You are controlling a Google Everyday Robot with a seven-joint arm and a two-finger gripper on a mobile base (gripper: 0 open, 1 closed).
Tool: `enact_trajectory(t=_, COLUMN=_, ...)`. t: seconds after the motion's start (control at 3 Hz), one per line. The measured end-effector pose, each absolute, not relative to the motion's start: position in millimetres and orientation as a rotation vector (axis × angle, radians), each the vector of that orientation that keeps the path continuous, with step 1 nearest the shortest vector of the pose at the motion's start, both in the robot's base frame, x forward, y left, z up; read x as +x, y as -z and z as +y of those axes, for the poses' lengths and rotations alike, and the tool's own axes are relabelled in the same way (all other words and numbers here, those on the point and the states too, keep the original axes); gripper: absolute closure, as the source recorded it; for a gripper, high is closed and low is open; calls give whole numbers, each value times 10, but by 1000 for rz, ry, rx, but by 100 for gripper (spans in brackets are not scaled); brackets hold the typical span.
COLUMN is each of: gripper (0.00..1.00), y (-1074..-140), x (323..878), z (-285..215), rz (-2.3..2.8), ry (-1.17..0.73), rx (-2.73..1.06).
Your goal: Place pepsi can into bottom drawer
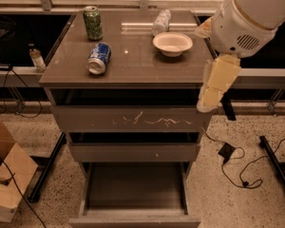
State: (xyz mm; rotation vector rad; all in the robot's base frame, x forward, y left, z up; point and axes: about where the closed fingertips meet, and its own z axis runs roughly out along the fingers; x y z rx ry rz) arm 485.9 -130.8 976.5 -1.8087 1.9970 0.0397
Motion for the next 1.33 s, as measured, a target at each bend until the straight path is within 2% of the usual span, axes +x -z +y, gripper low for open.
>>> enact_trajectory(t=1.0, gripper=0, y=-9615, x=6017, z=23, rz=1747, ry=-360, rx=-1888)
enact_trajectory(t=1.33, gripper=0, y=-9635, x=6066, z=83, rz=1732, ry=-362, rx=-1886)
